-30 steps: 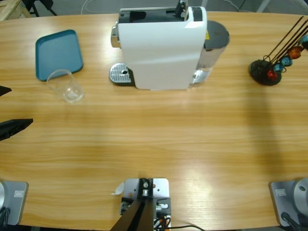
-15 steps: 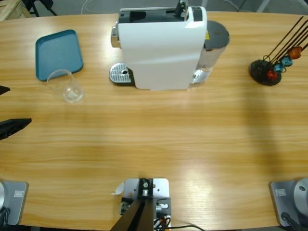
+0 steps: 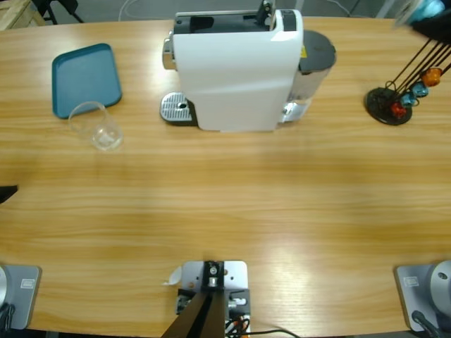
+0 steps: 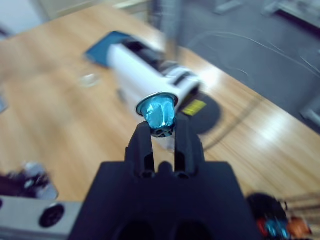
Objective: Pour coffee
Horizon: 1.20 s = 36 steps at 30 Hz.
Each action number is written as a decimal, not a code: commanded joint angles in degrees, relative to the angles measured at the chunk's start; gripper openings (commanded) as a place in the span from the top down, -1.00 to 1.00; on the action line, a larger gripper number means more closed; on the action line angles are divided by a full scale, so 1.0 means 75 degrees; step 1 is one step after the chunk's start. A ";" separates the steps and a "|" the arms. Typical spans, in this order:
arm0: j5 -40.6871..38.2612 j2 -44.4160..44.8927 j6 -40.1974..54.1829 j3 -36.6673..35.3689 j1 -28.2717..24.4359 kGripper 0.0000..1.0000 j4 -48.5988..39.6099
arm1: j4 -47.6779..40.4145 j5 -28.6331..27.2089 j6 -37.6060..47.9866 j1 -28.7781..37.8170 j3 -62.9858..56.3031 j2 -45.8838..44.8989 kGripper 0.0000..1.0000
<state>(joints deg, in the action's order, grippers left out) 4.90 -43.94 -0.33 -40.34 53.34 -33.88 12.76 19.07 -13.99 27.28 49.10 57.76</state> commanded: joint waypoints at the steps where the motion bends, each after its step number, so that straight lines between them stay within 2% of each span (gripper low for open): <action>1: 0.0089 0.0557 -0.0068 0.0093 -0.0058 -1.00 -0.0407 | 0.0199 0.0244 -0.0907 0.2133 0.1507 0.2326 1.00; 6: 0.0094 0.0562 -0.0073 0.0093 -0.0058 -1.00 -0.0405 | 0.0766 0.0265 -0.1390 0.2667 0.3590 0.4365 1.00; 11: 0.0094 0.0611 -0.0073 0.0105 -0.0058 -1.00 -0.0405 | 0.0956 0.0241 -0.1788 0.2656 0.4437 0.5384 1.00; 18: 0.0096 0.0761 -0.0085 0.0140 -0.0058 -1.00 -0.0405 | 0.0841 -0.1123 -0.2159 0.2503 0.4706 0.5705 1.00; 23: 0.0087 0.0784 -0.0085 0.0140 -0.0058 -1.00 -0.0405 | 0.0774 -0.1179 -0.2236 0.2182 0.5083 0.6022 1.00; 36: 0.0096 0.0855 -0.0085 0.0152 -0.0058 -1.00 -0.0405 | 0.0827 -0.1465 -0.2212 0.2128 0.5107 0.6443 1.00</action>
<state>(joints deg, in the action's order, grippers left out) 4.98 -39.15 -0.59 -40.38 53.28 -36.01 18.99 9.58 -30.10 43.78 87.75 102.05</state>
